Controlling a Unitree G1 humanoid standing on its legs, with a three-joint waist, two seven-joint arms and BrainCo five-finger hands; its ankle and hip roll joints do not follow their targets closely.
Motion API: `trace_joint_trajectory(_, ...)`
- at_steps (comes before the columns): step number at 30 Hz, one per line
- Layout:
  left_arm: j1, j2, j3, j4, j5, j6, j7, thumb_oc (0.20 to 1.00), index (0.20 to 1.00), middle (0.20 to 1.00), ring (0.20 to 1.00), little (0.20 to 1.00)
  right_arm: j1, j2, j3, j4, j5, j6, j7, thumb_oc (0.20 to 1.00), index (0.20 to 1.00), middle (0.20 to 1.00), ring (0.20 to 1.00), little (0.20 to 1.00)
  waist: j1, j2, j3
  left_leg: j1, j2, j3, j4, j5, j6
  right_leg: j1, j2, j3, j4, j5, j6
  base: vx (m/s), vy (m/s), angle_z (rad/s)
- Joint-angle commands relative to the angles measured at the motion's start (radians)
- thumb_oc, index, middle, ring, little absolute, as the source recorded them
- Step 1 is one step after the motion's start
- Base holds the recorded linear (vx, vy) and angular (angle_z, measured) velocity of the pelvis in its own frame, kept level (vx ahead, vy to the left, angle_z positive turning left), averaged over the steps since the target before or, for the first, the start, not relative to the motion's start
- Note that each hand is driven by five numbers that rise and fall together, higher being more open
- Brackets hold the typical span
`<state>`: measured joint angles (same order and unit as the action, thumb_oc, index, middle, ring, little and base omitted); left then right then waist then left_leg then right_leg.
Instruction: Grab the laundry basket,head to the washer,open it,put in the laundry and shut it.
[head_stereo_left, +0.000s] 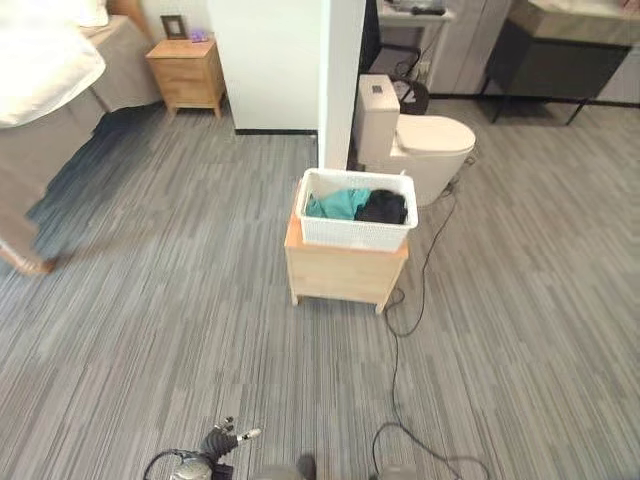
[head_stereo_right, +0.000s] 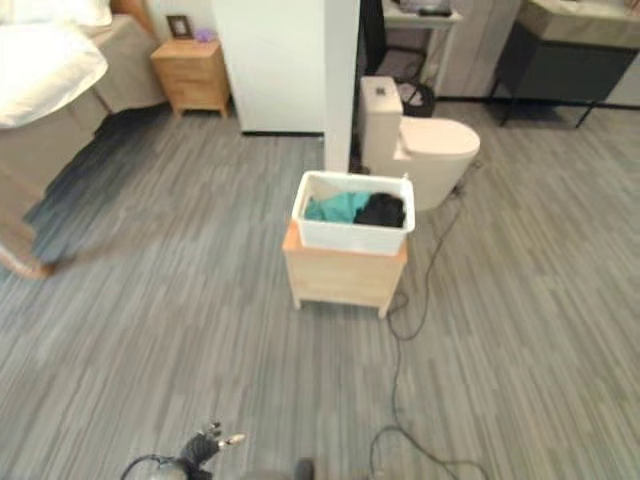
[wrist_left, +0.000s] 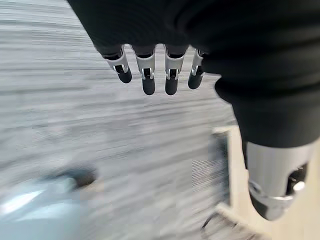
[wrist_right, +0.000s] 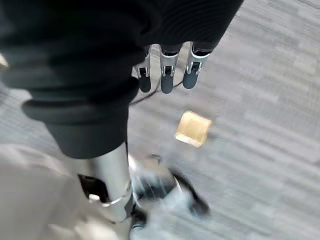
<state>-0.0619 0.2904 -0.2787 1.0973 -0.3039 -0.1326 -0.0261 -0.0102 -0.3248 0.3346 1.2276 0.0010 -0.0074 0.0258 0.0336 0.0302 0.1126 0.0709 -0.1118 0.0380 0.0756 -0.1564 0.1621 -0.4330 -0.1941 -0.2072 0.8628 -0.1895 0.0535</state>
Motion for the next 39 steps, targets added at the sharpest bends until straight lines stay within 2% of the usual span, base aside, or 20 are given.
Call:
trace_joint_trajectory(1, 0.036, 0.042, 0.024, -0.081, 0.015, -0.036, -0.004, 1.0, 1.0, 1.0, 1.0, 1.0, -0.062, 0.004, -0.027, 0.033, 0.062, -0.026, -0.01, 1.0, 1.0, 1.0, 1.0, 1.0, 0.025, -0.029, 0.037, -0.084, 0.074, -0.009, -0.02, 0.092, -0.098, 0.269, 0.033, -0.013, -0.519, 0.209, 0.054, 0.51, -0.128, 0.19)
trace_joint_trajectory(2, 0.034, 0.048, 0.034, -0.098, 0.014, -0.044, 0.0, 1.0, 1.0, 1.0, 1.0, 1.0, -0.054, -0.011, -0.052, 0.009, 0.08, -0.029, -0.018, 1.0, 1.0, 1.0, 1.0, 1.0, -0.001, -0.039, 0.045, -0.034, 0.067, -0.023, -0.044, 0.064, -0.113, 0.249, 0.047, 0.026, -0.734, 0.243, 0.076, 0.49, -0.155, 0.26)
trace_joint_trajectory(5, 0.016, 0.05, 0.046, -0.121, 0.017, -0.059, 0.008, 1.0, 1.0, 1.0, 1.0, 1.0, -0.032, -0.027, -0.095, -0.033, 0.105, -0.033, -0.021, 1.0, 1.0, 1.0, 1.0, 1.0, -0.024, -0.052, 0.055, 0.013, 0.065, -0.035, -0.044, 0.026, -0.13, 0.208, 0.035, 0.1, -0.914, 0.326, 0.118, 0.37, -0.128, 0.49)
trace_joint_trajectory(9, 0.033, 0.052, 0.06, -0.197, 0.01, -0.067, 0.008, 1.0, 1.0, 1.0, 1.0, 1.0, 0.025, -0.063, -0.147, -0.136, 0.11, -0.038, -0.028, 1.0, 1.0, 1.0, 1.0, 1.0, -0.042, -0.078, 0.042, 0.098, 0.062, -0.049, -0.061, -0.021, -0.142, 0.219, 0.032, 0.113, -0.907, 0.36, 0.123, 0.38, -0.173, 0.57)
trace_joint_trajectory(11, 0.048, 0.049, 0.064, -0.213, 0.007, -0.068, 0.008, 1.0, 1.0, 1.0, 1.0, 1.0, 0.058, -0.096, -0.181, -0.214, 0.122, -0.042, -0.025, 1.0, 1.0, 1.0, 1.0, 1.0, -0.059, -0.077, 0.01, 0.156, 0.109, -0.065, -0.056, -0.059, -0.163, 0.211, 0.059, 0.114, -0.824, 0.342, 0.102, 0.48, -0.312, -0.01)
trace_joint_trajectory(12, 0.056, 0.04, 0.067, -0.198, 0.003, -0.067, 0.006, 1.0, 1.0, 1.0, 1.0, 1.0, 0.06, -0.108, -0.176, -0.209, 0.114, -0.043, -0.022, 1.0, 1.0, 1.0, 1.0, 1.0, -0.057, -0.068, -0.008, 0.15, 0.143, -0.059, 0.028, -0.026, -0.195, 0.24, 0.085, 0.093, -0.793, 0.319, 0.083, 0.35, -0.245, -0.18)
trace_joint_trajectory(13, 0.056, 0.039, 0.068, -0.198, 0.003, -0.067, 0.006, 1.0, 1.0, 1.0, 1.0, 1.0, 0.059, -0.108, -0.176, -0.208, 0.114, -0.043, -0.022, 1.0, 1.0, 1.0, 1.0, 1.0, -0.058, -0.067, -0.008, 0.148, 0.144, -0.06, 0.031, -0.028, -0.196, 0.24, 0.086, 0.092, -0.793, 0.319, 0.083, 0.29, -0.245, 0.1)
trace_joint_trajectory(15, 0.057, 0.035, 0.062, -0.201, -0.012, -0.06, 0.002, 1.0, 1.0, 1.0, 1.0, 1.0, 0.039, -0.11, -0.16, -0.173, 0.122, -0.041, -0.023, 1.0, 1.0, 1.0, 1.0, 1.0, -0.04, -0.071, -0.002, 0.042, 0.169, -0.064, 0.29, 0.067, -0.226, 0.301, 0.11, 0.075, -0.808, 0.294, 0.049, 0.14, -0.239, 0.14)
trace_joint_trajectory(17, 0.045, 0.033, 0.053, -0.195, -0.02, -0.059, 0.007, 1.0, 1.0, 1.0, 1.0, 1.0, 0.017, -0.111, -0.133, -0.135, 0.127, -0.037, -0.023, 1.0, 1.0, 1.0, 1.0, 1.0, -0.023, -0.092, 0.018, -0.079, 0.168, -0.082, 0.473, 0.137, -0.223, 0.344, 0.121, 0.078, -0.832, 0.269, 0.013, 0.07, -0.228, -0.03)
trace_joint_trajectory(18, 0.032, 0.03, 0.044, -0.189, -0.025, -0.057, 0.01, 1.0, 1.0, 1.0, 1.0, 1.0, 0.0, -0.106, -0.116, -0.098, 0.125, -0.034, -0.028, 1.0, 1.0, 1.0, 1.0, 1.0, -0.013, -0.102, 0.026, -0.123, 0.174, -0.072, 0.464, 0.143, -0.217, 0.363, 0.117, 0.075, -0.846, 0.258, 0.005, 0.11, -0.139, -0.32)
trace_joint_trajectory(20, 0.021, 0.025, 0.034, -0.185, -0.034, -0.061, 0.016, 1.0, 1.0, 1.0, 1.0, 1.0, -0.023, -0.093, -0.091, -0.041, 0.126, -0.03, -0.025, 1.0, 1.0, 1.0, 1.0, 1.0, 0.006, -0.112, 0.028, -0.141, 0.175, -0.053, 0.339, 0.099, -0.205, 0.395, 0.11, 0.081, -0.872, 0.249, 0.014, 0.19, -0.005, -0.38)
trace_joint_trajectory(21, 0.024, 0.028, 0.022, -0.201, -0.027, -0.063, 0.017, 1.0, 1.0, 1.0, 1.0, 1.0, -0.04, -0.084, -0.065, -0.003, 0.117, -0.027, -0.017, 1.0, 1.0, 1.0, 1.0, 1.0, 0.04, -0.103, 0.024, -0.145, 0.139, -0.117, 0.171, 0.081, -0.206, 0.42, 0.118, 0.106, -0.887, 0.237, 0.018, 0.18, 0.07, -0.2)
trace_joint_trajectory(22, 0.024, 0.028, 0.022, -0.201, -0.027, -0.063, 0.017, 1.0, 1.0, 1.0, 1.0, 1.0, -0.041, -0.083, -0.065, -0.003, 0.117, -0.027, -0.017, 1.0, 1.0, 1.0, 1.0, 1.0, 0.039, -0.105, 0.022, -0.145, 0.137, -0.118, 0.167, 0.086, -0.206, 0.418, 0.115, 0.105, -0.887, 0.237, 0.019, 0.17, 0.092, -0.05)
trace_joint_trajectory(23, 0.02, 0.023, 0.016, -0.198, -0.028, -0.064, 0.016, 1.0, 1.0, 1.0, 1.0, 1.0, -0.048, -0.075, -0.058, 0.017, 0.115, -0.028, -0.013, 1.0, 1.0, 1.0, 1.0, 1.0, 0.047, -0.098, 0.019, -0.157, 0.123, -0.157, 0.132, 0.098, -0.214, 0.426, 0.117, 0.118, -0.884, 0.234, 0.019, 0.09, 0.059, -0.28)
trace_joint_trajectory(25, 0.026, 0.02, 0.009, -0.186, -0.019, -0.063, 0.012, 1.0, 1.0, 1.0, 1.0, 1.0, -0.042, -0.052, -0.049, 0.039, 0.099, -0.026, -0.004, 1.0, 1.0, 1.0, 1.0, 1.0, 0.042, -0.084, 0.009, -0.119, 0.136, -0.144, 0.072, 0.089, -0.214, 0.445, 0.125, 0.12, -0.886, 0.218, 0.022, 0.16, 0.099, -0.68)
trace_joint_trajectory(32, 0.045, 0.04, 0.05, -0.178, 0.002, -0.055, 0.015, 1.0, 1.0, 1.0, 1.0, 1.0, 0.007, 0.013, -0.105, 0.135, 0.131, -0.01, 0.035, 1.0, 1.0, 1.0, 1.0, 1.0, 0.036, -0.05, -0.005, -0.049, 0.126, -0.021, 0.021, 0.047, -0.182, 0.414, 0.099, 0.189, -0.883, 0.255, 0.054, 0.07, 0.135, -0.69)
trace_joint_trajectory(34, 0.04, 0.061, 0.085, -0.179, 0.001, -0.053, 0.029, 1.0, 1.0, 1.0, 1.0, 1.0, 0.011, 0.02, -0.128, 0.17, 0.136, -0.001, 0.045, 1.0, 1.0, 1.0, 1.0, 1.0, 0.044, -0.032, 0.002, -0.043, 0.139, 0.028, 0.005, 0.048, -0.173, 0.36, 0.085, 0.147, -0.838, 0.262, 0.065, -0.11, 0.049, -0.97)
trace_joint_trajectory(35, 0.039, 0.067, 0.099, -0.185, 0.0, -0.051, 0.032, 1.0, 1.0, 1.0, 1.0, 1.0, 0.021, 0.025, -0.148, 0.188, 0.151, 0.001, 0.051, 1.0, 1.0, 1.0, 1.0, 1.0, 0.042, -0.025, 0.006, -0.045, 0.148, 0.043, 0.003, 0.051, -0.171, 0.35, 0.076, 0.12, -0.809, 0.253, 0.067, -0.16, -0.03, -1.8)
trace_joint_trajectory(36, 0.029, 0.084, 0.115, -0.178, -0.003, -0.05, 0.04, 1.0, 1.0, 1.0, 1.0, 1.0, 0.043, 0.031, -0.19, 0.232, 0.179, 0.007, 0.068, 1.0, 1.0, 1.0, 1.0, 1.0, 0.027, -0.02, 0.013, -0.054, 0.154, 0.042, 0.008, 0.057, -0.168, 0.357, 0.065, 0.131, -0.757, 0.224, 0.065, -0.11, -0.032, -1.5)
trace_joint_trajectory(39, 0.049, 0.105, 0.158, -0.223, -0.016, -0.051, 0.045, 1.0, 1.0, 1.0, 1.0, 1.0, 0.089, 0.034, -0.263, 0.301, 0.207, 0.029, 0.083, 1.0, 1.0, 1.0, 1.0, 1.0, 0.018, -0.016, 0.007, -0.055, 0.158, 0.034, 0.015, 0.056, -0.168, 0.395, 0.049, 0.162, -0.722, 0.205, 0.066, -0.07, -0.141, -0.13)
